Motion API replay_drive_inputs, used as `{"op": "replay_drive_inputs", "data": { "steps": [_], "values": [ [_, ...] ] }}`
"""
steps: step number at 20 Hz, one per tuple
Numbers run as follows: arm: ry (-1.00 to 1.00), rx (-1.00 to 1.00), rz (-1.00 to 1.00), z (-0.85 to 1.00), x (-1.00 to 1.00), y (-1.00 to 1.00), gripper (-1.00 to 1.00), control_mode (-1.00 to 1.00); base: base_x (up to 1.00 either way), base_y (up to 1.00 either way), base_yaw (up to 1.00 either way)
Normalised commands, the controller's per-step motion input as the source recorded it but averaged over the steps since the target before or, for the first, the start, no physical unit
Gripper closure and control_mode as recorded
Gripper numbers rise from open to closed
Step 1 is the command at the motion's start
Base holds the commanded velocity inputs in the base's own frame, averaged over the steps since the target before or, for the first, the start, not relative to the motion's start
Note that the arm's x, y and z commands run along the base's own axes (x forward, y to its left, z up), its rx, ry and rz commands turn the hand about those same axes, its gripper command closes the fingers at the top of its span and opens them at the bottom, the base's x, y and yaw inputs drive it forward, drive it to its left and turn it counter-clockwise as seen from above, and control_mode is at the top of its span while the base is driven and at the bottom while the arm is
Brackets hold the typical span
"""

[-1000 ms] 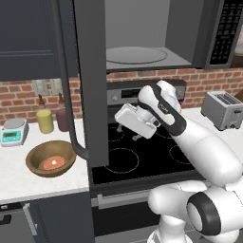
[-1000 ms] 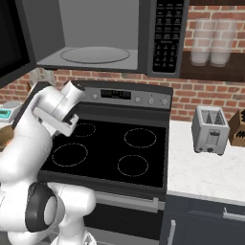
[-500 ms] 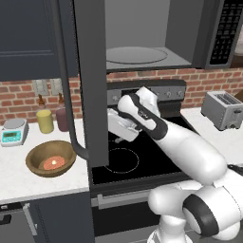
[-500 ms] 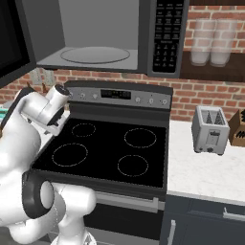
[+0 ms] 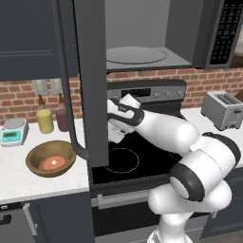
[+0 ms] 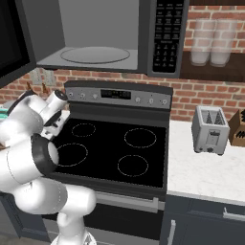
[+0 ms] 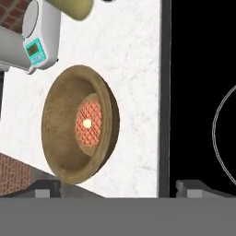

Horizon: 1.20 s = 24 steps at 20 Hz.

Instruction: Open the microwave, place the bowl with waffle inside the microwave, then close the microwave door and turn it on.

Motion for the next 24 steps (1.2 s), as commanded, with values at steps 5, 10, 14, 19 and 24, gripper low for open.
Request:
{"op": "replay_drive_inputs", "data": {
  "steps": [5,10,14,19,24],
  "values": [
    [0.00,0.00,0.01,-0.09,0.08,0.43,-1.00,-1.00,0.00,0.00,0.00],
    [0.00,0.00,0.01,-0.26,0.03,0.34,-1.00,-1.00,0.00,0.00,0.00],
    [0.00,0.00,0.00,-0.43,0.08,0.19,-1.00,-1.00,0.00,0.00,0.00],
    [0.01,0.00,0.00,-0.40,0.08,0.25,-1.00,-1.00,0.00,0.00,0.00],
    [0.01,0.00,0.00,-0.24,0.11,0.36,-1.00,-1.00,0.00,0.00,0.00]
  ]
}}
